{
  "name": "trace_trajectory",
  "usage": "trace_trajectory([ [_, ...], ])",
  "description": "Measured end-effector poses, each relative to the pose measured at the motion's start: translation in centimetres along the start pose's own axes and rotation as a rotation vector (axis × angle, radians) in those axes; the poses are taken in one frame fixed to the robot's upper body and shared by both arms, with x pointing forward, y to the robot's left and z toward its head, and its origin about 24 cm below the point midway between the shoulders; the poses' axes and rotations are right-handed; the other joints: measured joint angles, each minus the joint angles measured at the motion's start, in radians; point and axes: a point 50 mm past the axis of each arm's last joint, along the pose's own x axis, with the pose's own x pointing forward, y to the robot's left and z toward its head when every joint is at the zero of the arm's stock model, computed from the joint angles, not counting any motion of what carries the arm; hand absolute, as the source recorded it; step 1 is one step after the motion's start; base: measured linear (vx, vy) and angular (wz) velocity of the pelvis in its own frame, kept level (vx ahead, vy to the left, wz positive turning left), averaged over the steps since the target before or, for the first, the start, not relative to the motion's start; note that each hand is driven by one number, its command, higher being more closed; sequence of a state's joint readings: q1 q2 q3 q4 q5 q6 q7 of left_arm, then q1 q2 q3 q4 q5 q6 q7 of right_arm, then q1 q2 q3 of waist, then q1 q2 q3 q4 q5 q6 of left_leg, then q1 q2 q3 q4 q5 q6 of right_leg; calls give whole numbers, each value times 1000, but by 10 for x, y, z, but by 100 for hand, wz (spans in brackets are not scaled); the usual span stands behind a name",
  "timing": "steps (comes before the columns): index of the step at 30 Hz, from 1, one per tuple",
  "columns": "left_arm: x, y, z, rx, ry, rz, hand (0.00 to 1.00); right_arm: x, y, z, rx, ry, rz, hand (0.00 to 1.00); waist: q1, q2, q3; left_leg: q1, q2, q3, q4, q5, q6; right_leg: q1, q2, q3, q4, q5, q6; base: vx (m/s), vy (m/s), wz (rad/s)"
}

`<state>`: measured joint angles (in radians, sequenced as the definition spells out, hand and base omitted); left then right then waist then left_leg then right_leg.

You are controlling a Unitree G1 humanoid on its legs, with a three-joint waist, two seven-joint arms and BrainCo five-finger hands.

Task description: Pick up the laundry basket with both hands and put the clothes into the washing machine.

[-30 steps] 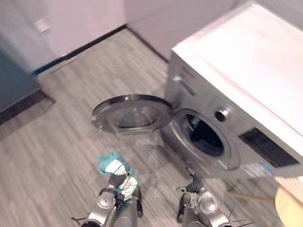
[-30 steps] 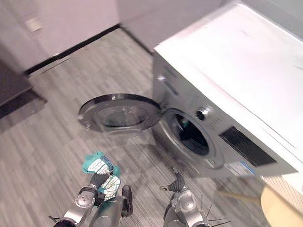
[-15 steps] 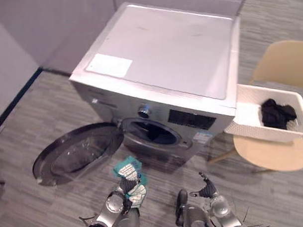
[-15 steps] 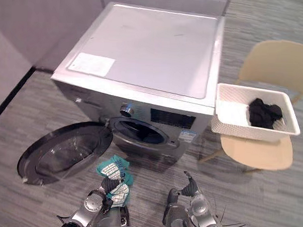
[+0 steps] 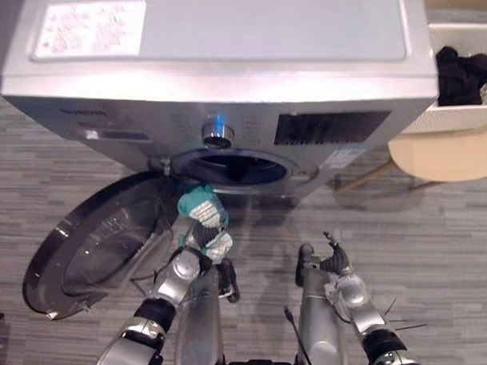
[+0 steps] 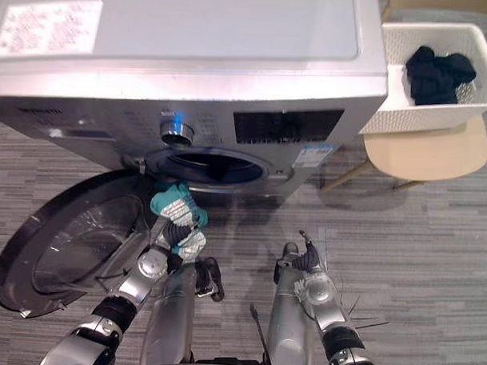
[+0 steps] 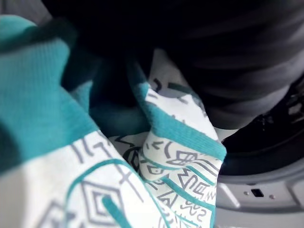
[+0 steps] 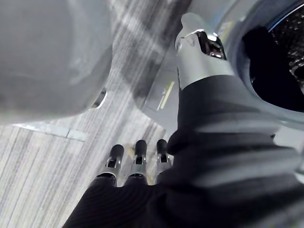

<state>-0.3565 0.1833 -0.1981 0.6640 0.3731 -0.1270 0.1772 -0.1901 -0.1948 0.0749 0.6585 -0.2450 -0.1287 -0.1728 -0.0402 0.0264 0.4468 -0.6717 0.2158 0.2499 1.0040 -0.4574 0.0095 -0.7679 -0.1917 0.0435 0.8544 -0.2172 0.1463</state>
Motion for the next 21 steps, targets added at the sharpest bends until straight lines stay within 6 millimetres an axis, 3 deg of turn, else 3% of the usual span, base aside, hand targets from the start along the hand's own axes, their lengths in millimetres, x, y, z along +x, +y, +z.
trace_trajectory([
  [2, 9, 13, 22, 21, -76, 49, 100, 4, -3, 20, 17, -78, -17, 0, -1, -1, 15, -78, 28, 5, 88, -32, 5, -92, 6, 17, 77, -13, 0, -82, 32, -34],
  [4, 19, 43, 56, -7, -191, 167, 100, 5, -9, 49, 76, -194, -49, 0, 0, -10, 41, -182, 65, 2, 191, -62, 8, -208, 17, 23, 175, -31, -4, -59, -17, -26],
  [5, 20, 50, 63, -17, -213, 201, 100, 5, -9, 55, 86, -217, -53, 0, -1, -14, 44, -204, 69, -1, 211, -65, 7, -236, 17, 25, 197, -35, -7, -62, -74, -18],
  [7, 25, 92, 99, -56, -325, 363, 100, 2, -15, 74, 133, -304, -88, 0, -3, -24, 65, -312, 95, -16, 306, -85, 7, -351, 23, 29, 298, -61, -13, -51, -100, -7],
  [9, 24, 119, 118, -82, -393, 461, 100, 0, -19, 82, 154, -339, -107, 0, -7, -25, 68, -384, 101, -38, 360, -95, 7, -421, 25, 29, 358, -76, -15, -30, -89, 5],
  [10, 23, 147, 141, -90, -460, 547, 100, -4, -28, 94, 183, -393, -143, 0, -14, -29, 75, -448, 111, -57, 411, -103, 5, -483, 30, 28, 414, -92, -18, -22, -107, 6],
  [13, 20, 185, 176, -64, -547, 650, 100, -9, -32, 106, 216, -454, -166, 0, -21, -35, 81, -523, 121, -88, 467, -110, 0, -548, 33, 20, 475, -107, -32, -29, -106, 6],
  [15, 7, 220, 226, -37, -680, 751, 100, -15, -39, 115, 236, -518, -195, 0, -29, -50, 89, -593, 121, -112, 500, -109, -1, -610, 32, 10, 516, -117, -40, -45, -106, 13],
  [16, 4, 226, 239, -30, -714, 771, 100, -16, -41, 116, 240, -529, -206, 0, -30, -50, 89, -611, 123, -118, 506, -109, -2, -626, 32, 8, 522, -119, -43, -44, -88, 7],
  [17, -2, 236, 271, -1, -785, 796, 100, -17, -47, 118, 245, -545, -228, 0, -31, -55, 92, -646, 123, -125, 517, -107, -5, -658, 33, 4, 535, -120, -44, -26, -57, 3],
  [20, -13, 250, 320, 56, -863, 827, 100, -21, -49, 125, 288, -593, -241, 0, -42, -62, 95, -697, 132, -143, 534, -107, -5, -696, 37, -12, 542, -120, -46, 2, -32, -6],
  [21, -16, 252, 327, 61, -877, 834, 100, -22, -48, 126, 292, -599, -241, 0, -48, -64, 96, -704, 132, -143, 535, -107, -5, -702, 37, -12, 543, -120, -46, 21, -6, -5],
])
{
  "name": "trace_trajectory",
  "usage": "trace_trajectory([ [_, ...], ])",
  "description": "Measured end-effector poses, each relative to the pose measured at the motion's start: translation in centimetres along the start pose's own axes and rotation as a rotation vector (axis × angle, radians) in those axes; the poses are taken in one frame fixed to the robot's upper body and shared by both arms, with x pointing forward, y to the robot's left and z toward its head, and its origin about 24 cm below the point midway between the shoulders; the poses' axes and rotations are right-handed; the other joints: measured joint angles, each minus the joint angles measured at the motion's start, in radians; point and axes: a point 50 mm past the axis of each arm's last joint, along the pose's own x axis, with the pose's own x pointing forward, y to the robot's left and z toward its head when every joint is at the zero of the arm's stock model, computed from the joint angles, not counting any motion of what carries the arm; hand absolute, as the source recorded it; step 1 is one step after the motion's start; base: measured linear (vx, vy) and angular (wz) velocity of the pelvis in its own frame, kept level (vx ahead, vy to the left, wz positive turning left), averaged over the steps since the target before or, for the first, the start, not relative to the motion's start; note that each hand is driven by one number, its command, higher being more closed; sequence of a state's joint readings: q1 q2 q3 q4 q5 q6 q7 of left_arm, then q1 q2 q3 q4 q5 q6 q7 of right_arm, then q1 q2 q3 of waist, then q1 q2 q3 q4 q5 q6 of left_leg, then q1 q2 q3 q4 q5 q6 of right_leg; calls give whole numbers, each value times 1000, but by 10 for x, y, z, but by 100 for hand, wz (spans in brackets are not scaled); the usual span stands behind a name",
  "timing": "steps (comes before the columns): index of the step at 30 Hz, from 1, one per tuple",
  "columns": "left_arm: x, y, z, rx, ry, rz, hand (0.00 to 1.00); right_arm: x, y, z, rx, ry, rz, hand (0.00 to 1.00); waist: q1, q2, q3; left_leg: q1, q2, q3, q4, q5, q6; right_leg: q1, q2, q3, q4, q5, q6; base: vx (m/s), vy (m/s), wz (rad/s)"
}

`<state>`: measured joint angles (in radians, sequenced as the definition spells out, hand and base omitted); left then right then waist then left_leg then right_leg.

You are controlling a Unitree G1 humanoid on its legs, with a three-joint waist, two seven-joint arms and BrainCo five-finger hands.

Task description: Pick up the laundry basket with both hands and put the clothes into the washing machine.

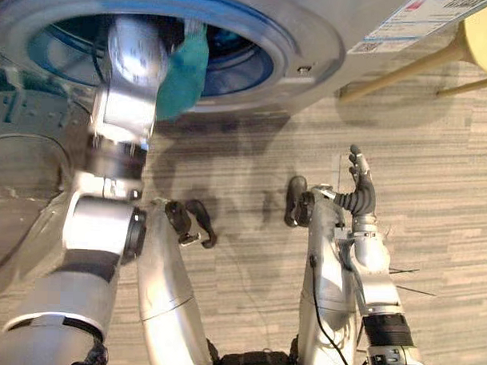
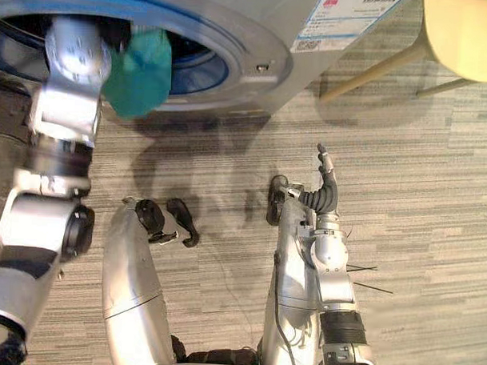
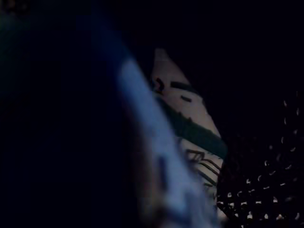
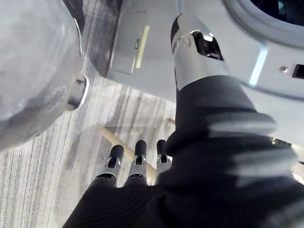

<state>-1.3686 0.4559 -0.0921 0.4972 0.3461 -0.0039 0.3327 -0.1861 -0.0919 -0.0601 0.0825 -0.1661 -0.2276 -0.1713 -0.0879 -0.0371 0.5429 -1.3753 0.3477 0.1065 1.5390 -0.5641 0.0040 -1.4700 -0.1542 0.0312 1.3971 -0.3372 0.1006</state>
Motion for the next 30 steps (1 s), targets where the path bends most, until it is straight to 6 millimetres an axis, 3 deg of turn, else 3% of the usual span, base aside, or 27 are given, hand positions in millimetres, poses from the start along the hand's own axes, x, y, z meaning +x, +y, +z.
trace_trajectory([
  [4, 25, 8, 33, -38, -73, 63, 100, -4, -2, 9, 32, -40, -16, 0, -12, -13, 7, -43, 6, 4, 5, 0, 0, -45, 7, 2, 2, 0, 0, 18, -3, -6],
  [11, 34, 16, 33, -113, -38, 105, 100, -11, -6, 17, 64, -74, -37, 0, -11, -24, 10, -84, 21, 5, 14, 0, 0, -88, 14, 0, 11, 0, 0, 8, -6, -3],
  [12, 33, 15, 32, -96, -39, 98, 0, -11, -6, 17, 65, -79, -35, 0, -11, -28, 12, -88, 22, 4, 18, 0, 0, -92, 15, 0, 13, 0, 0, 0, 0, 0],
  [16, 28, -6, 11, 178, -21, -87, 0, -13, -8, 18, 85, -84, -14, 0, -11, -28, 12, -110, 27, -5, 33, -2, 4, -102, 17, -6, 15, 0, 0, -1, 4, -2],
  [22, 3, -37, -32, 361, 116, -390, 0, -16, -9, 17, 123, -75, 21, 0, -11, -31, 12, -120, 35, -6, 49, -9, 5, -110, 20, -7, 26, 0, 1, 0, 5, -3],
  [26, -3, -35, -42, 345, 151, -425, 0, -24, -10, 14, 155, -56, 45, 0, -9, -31, 12, -121, 35, -7, 51, -10, 5, -111, 19, -6, 35, -5, 1, -1, -4, 2],
  [30, -10, -26, -57, 212, 233, -401, 0, -28, -10, 12, 159, -44, 60, 0, -8, -31, 12, -125, 35, -16, 50, -10, 5, -107, 15, -16, 35, -10, 2, -2, -5, 2],
])
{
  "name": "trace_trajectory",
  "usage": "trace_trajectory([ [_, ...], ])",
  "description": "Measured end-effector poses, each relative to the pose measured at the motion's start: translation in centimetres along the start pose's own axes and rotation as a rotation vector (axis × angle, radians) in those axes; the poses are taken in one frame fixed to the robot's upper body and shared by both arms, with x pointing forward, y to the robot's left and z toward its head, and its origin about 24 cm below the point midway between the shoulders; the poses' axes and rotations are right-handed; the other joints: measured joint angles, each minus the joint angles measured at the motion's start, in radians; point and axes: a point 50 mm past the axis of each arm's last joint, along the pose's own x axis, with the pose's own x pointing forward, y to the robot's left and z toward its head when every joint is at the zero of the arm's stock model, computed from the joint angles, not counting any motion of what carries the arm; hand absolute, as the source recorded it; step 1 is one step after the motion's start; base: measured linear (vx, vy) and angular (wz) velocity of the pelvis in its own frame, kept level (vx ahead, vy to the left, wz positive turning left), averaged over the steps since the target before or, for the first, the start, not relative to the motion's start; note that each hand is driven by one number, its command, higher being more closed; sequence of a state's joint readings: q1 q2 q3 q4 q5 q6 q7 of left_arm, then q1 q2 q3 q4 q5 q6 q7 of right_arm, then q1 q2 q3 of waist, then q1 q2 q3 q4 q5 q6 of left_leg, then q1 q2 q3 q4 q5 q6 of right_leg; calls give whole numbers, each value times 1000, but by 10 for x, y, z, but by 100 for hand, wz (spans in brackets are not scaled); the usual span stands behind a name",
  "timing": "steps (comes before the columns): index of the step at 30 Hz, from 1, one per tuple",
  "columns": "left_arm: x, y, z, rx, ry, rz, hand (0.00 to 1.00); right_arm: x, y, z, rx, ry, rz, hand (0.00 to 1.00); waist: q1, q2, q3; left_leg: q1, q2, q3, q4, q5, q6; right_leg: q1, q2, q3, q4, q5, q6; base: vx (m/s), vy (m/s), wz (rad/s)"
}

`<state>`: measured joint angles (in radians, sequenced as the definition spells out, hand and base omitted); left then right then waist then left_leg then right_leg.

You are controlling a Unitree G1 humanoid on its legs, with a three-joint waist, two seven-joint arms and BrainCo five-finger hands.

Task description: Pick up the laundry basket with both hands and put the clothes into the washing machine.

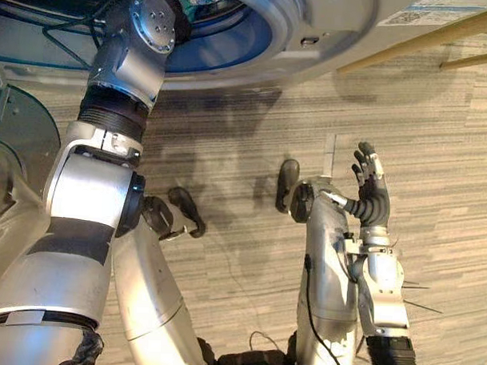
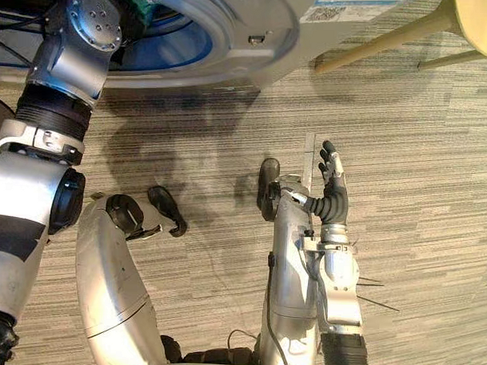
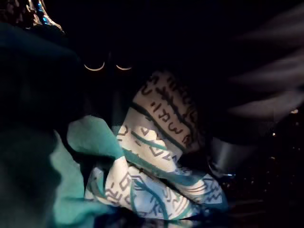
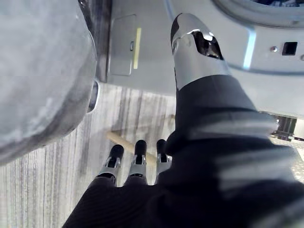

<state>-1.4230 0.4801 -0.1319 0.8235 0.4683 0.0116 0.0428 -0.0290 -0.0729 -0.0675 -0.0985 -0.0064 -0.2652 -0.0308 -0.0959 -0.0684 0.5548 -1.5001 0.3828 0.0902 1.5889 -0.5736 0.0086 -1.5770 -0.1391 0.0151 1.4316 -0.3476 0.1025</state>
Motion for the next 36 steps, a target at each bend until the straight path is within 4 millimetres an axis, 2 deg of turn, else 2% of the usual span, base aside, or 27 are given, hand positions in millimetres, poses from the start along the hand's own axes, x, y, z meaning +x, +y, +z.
trace_trajectory([
  [8, -8, 16, -19, -162, 44, 66, 0, -7, -1, -3, -29, 18, 52, 0, 15, 1, 0, 13, -1, -6, -13, 1, -2, 16, -4, -12, -1, -7, -13, 1, -2, 0],
  [11, -19, 22, -36, -184, 81, 141, 0, -15, -1, -8, -41, 51, 64, 0, 24, 1, -2, 40, -3, -8, -35, 9, -15, 42, -4, -18, -13, -11, -19, 0, -36, 6],
  [13, -32, 28, -57, -219, 156, 251, 0, -23, -1, -14, -52, 82, 68, 0, 30, 2, -3, 64, -8, -19, -60, 21, -33, 73, -6, -35, -27, -15, -28, -8, -58, 12],
  [15, -42, 31, -70, -255, 202, 327, 0, -26, -1, -20, -53, 105, 66, 0, 32, 1, -5, 83, -17, -32, -82, 33, -46, 100, -16, -47, -35, -22, -41, 0, -61, 19],
  [16, -45, 31, -69, -268, 193, 340, 0, -27, -1, -22, -54, 112, 63, 0, 33, 1, -5, 91, -19, -34, -90, 38, -48, 110, -19, -52, -37, -25, -45, 8, -80, 23],
  [18, -53, 25, -67, -295, 181, 371, 0, -29, -3, -31, -61, 152, 50, 0, 57, 2, -12, 122, -18, -38, -114, 47, -63, 144, -20, -70, -48, -33, -59, 5, -81, 13],
  [19, -56, 22, -68, -306, 183, 376, 0, -31, -3, -35, -65, 172, 47, 0, 57, 0, -24, 131, -19, -39, -128, 52, -70, 151, -20, -73, -54, -35, -64, -2, -118, 10],
  [22, -69, 18, -85, -306, 246, 395, 0, -30, 2, -49, -65, 234, 57, 0, 55, -2, -71, 153, -17, -44, -163, 66, -93, 169, -17, -90, -69, -42, -79, 2, -112, 3],
  [25, -71, 21, -90, -315, 272, 414, 0, -28, 5, -55, -57, 263, 58, 0, 55, -3, -82, 177, -16, -48, -182, 73, -106, 188, -13, -100, -74, -48, -89, 9, -89, 2],
  [27, -72, 22, -89, -323, 273, 434, 0, -15, 10, -57, -64, 267, 67, 0, 56, -2, -83, 198, -16, -54, -197, 79, -116, 213, -10, -110, -84, -50, -94, 1, -100, 4],
  [29, -80, 12, -84, -382, 250, 437, 0, -11, 22, -60, -70, 290, 81, 0, 63, 1, -96, 218, -16, -61, -213, 83, -122, 238, -10, -121, -96, -54, -100, 8, -74, 7],
  [31, -110, -33, -89, -509, 287, 382, 0, -17, 41, -65, -61, 330, 122, 0, 73, 3, -105, 297, -16, -53, -259, 87, -130, 308, -10, -126, -128, -56, -103, 45, -97, 6],
  [32, -120, -48, -91, -542, 312, 355, 0, -19, 45, -66, -60, 337, 135, 0, 77, 4, -105, 325, -17, -48, -275, 89, -131, 335, -10, -127, -141, -56, -103, 57, -86, 8],
  [34, -175, -116, -93, -662, 443, 185, 0, -30, 49, -72, -78, 381, 150, 0, 86, 24, -120, 443, -21, -30, -361, 104, -132, 460, -12, -146, -220, -56, -101, 61, -76, 19],
  [35, -192, -132, -93, -687, 484, 142, 0, -34, 48, -74, -87, 397, 149, 0, 86, 28, -130, 472, -25, -27, -387, 109, -134, 492, -14, -152, -242, -56, -101, 79, -59, 27],
  [36, -227, -159, -93, -734, 568, 63, 0, -43, 44, -79, -97, 432, 134, 0, 86, 28, -150, 545, -39, -13, -443, 118, -138, 558, -20, -155, -285, -56, -99, 111, -59, 25],
])
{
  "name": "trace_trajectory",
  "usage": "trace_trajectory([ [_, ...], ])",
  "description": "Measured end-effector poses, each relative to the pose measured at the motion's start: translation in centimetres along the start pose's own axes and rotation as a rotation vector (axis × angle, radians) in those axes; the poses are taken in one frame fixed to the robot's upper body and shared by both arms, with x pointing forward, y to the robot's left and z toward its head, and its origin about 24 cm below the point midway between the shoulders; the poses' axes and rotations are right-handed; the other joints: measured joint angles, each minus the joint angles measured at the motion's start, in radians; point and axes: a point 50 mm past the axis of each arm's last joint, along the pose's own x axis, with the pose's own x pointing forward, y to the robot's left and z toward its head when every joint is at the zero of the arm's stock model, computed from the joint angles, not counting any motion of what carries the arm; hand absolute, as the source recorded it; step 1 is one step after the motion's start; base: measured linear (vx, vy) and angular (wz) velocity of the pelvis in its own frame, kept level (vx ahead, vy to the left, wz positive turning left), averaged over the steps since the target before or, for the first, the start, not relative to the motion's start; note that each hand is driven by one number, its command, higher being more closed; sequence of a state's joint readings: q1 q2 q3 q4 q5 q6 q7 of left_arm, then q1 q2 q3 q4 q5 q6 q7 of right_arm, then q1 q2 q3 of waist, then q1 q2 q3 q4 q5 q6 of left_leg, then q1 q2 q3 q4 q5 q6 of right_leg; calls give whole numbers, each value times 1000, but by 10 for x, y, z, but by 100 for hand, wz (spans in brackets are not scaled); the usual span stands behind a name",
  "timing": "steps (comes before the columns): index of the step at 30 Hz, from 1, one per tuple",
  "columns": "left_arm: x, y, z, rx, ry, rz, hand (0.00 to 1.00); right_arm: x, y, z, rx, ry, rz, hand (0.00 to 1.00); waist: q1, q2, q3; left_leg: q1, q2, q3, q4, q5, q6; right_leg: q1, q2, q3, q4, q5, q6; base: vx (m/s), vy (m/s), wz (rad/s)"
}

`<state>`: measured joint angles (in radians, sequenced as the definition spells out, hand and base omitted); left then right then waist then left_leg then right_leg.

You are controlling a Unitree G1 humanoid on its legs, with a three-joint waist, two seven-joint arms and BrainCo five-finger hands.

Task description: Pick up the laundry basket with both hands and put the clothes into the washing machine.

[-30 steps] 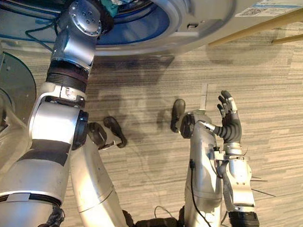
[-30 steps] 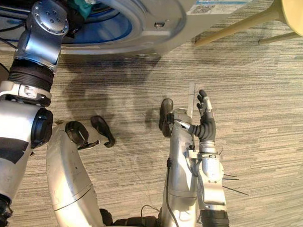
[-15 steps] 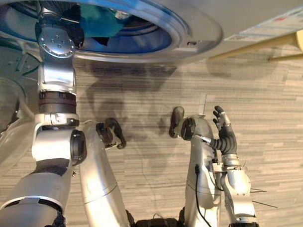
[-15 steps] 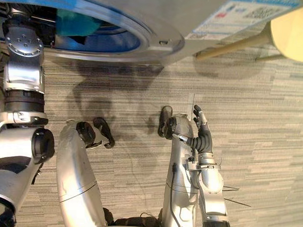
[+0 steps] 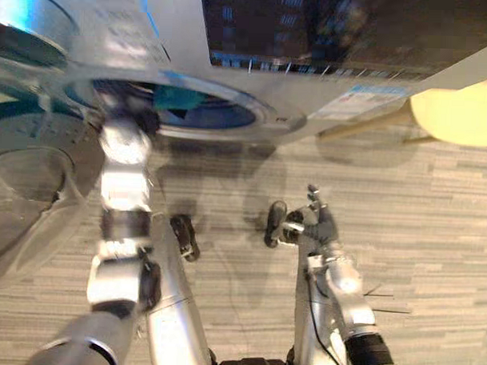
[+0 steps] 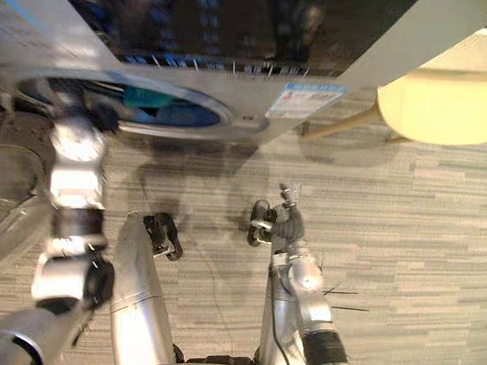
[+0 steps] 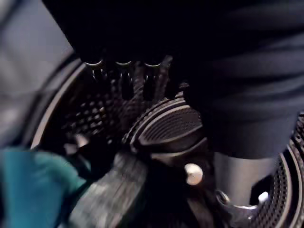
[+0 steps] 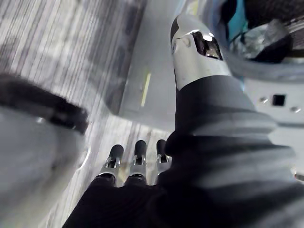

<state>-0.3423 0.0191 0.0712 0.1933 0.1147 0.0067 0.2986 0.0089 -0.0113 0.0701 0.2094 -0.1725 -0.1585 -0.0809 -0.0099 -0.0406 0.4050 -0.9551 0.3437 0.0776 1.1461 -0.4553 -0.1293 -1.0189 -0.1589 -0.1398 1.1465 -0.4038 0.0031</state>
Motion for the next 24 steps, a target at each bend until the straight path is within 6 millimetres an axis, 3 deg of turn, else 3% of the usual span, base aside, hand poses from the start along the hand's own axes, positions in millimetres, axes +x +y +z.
trace_trajectory([
  [1, -25, -4, -27, -28, 97, -42, 0, -6, -2, -8, -3, 39, -10, 0, 2, 2, -14, 81, -11, 13, -61, 16, -5, 77, -2, -5, -50, 2, 3, 126, -63, 23],
  [4, -76, 0, -74, -64, 278, -102, 0, -25, -9, -28, -19, 124, -20, 0, 15, 28, -93, 233, -32, 24, -213, 56, -13, 240, -5, -40, -182, 18, 8, 181, -52, 26],
  [7, -100, 8, -99, -39, 382, -113, 0, -34, -12, -41, -27, 178, -24, 0, 26, 35, -121, 373, -57, 43, -349, 105, -12, 376, -17, -62, -287, 42, 19, 180, -15, 29],
  [12, -143, 28, -146, 37, 604, -110, 0, -43, -13, -66, 55, 296, -49, 0, 30, 34, -202, 588, -103, 90, -657, 232, -4, 573, -17, -95, -543, 137, 37, 108, 12, 14],
  [16, -182, 38, -184, 96, 828, -143, 0, -64, -9, -109, 106, 515, -56, 0, 25, 56, -259, 737, -135, 115, -925, 359, 3, 716, 20, -113, -809, 262, 52, 87, 54, 1],
  [19, -197, 46, -195, 150, 903, -176, 0, -79, -12, -128, 130, 620, -86, 0, 24, 69, -272, 818, -140, 123, -1023, 400, 4, 822, 52, -118, -970, 342, 58, 65, 67, -9],
  [24, -208, 58, -203, 220, 960, -194, 0, -90, -14, -141, 153, 698, -112, 0, 25, 66, -291, 893, -144, 153, -1031, 400, 4, 903, 77, -71, -1056, 392, 61, -5, 36, -25],
])
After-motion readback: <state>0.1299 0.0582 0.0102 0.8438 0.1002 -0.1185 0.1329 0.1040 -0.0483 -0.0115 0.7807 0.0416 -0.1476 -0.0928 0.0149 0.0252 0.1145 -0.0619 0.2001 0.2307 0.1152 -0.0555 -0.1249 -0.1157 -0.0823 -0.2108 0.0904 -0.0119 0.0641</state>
